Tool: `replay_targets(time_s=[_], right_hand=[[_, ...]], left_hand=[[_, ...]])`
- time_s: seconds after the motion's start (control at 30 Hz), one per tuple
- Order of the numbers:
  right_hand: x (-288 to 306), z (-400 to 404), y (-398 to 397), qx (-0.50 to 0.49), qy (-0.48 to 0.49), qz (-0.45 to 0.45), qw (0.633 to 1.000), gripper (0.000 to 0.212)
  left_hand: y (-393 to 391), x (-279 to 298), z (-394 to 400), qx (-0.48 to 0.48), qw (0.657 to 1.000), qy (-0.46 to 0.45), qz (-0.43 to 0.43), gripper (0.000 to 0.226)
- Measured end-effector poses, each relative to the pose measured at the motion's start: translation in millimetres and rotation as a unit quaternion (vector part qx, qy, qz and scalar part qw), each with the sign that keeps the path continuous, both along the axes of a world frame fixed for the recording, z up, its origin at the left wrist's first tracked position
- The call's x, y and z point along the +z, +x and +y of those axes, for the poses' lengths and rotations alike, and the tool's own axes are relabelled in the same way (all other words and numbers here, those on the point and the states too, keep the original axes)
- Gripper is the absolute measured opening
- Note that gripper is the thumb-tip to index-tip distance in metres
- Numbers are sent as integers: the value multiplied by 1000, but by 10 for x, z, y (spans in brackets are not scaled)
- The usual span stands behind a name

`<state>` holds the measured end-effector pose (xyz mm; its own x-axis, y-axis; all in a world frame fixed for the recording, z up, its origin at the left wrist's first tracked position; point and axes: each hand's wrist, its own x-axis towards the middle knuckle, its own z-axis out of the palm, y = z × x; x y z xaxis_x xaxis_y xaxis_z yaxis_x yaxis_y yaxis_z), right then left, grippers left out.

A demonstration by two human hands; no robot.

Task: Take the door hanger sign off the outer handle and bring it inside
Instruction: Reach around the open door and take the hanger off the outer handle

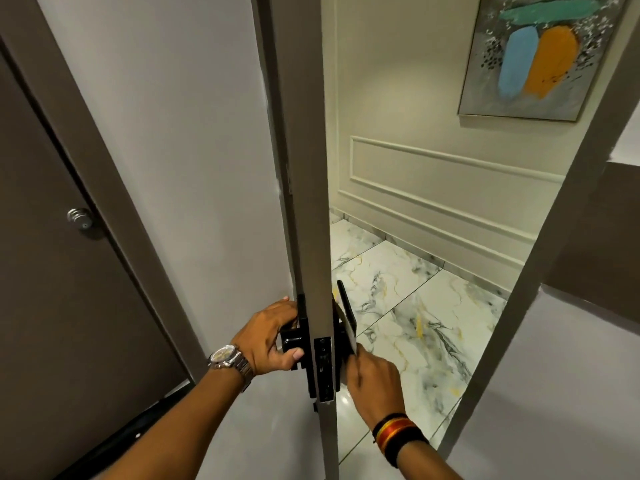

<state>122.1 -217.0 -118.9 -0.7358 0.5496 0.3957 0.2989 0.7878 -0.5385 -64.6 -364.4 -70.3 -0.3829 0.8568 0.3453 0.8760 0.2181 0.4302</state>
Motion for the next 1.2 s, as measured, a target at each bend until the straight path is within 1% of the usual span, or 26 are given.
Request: replay_targets(time_s=[0.07, 0.13, 0.17, 0.2, 0.3, 0.37, 0.43, 0.53, 0.63, 0.73, 0.83, 0.87, 0.9, 1.0, 1.1, 1.13, 1.2], right_hand=[[56, 61, -26, -28, -33, 0, 999, 21], [157, 155, -92, -40, -31, 2, 999, 13], [207, 202, -137, -40, -27, -3, 999, 16], [266, 249, -185, -38, -26, -15, 999, 23], [417, 380, -337, -10, -25, -75, 997, 42], [501, 486, -451, -10, -37, -115, 993, 45], [563, 585, -540, -32, -45, -138, 989, 47], [643, 759, -586, -68, -15, -157, 985, 57], [776, 916, -512, -94, 12, -145, 985, 63], [977, 1045, -389, -112, 32, -117, 986, 73], [1173, 1173, -210, -129, 38, -78, 988, 83], [1248, 1229, -128, -140, 43, -62, 987, 80], [1313, 1285, -58, -151, 48, -44, 986, 73], [1563, 1411, 169, -184, 71, -4, 980, 41], [1829, 1507, 378, -206, 111, -13, 972, 11], [1920, 1543, 469, -221, 125, -28, 967, 8], [2079, 1581, 579, -243, 153, -56, 956, 20]], left_hand=[[-12, -8, -18, 18, 1000, -22, -6, 98], [-16, -30, -36, 30, 999, -28, -9, 100], [-11, -33, -44, 30, 999, -30, -11, 101], [10, -29, -42, 28, 999, -29, -14, 100], [44, -53, -36, 20, 1000, -15, -15, 99], [44, -71, -20, 14, 1000, -8, -15, 97], [18, -113, -3, 11, 1000, -6, -11, 96], [-48, -157, 49, 8, 1000, 6, 0, 94], [-70, -197, 104, 10, 1000, 22, 12, 93], [-50, -246, 186, 14, 999, 22, 28, 94], [-10, -262, 291, 11, 998, 41, 44, 87], [21, -239, 351, 11, 997, 52, 55, 82], [45, -218, 398, 13, 996, 61, 66, 78], [129, -130, 566, 3, 993, 73, 94, 67], [188, -79, 754, 8, 994, 49, 102, 58], [235, -60, 840, 11, 994, 33, 99, 57], [318, -19, 978, 22, 995, 16, 96, 56]])
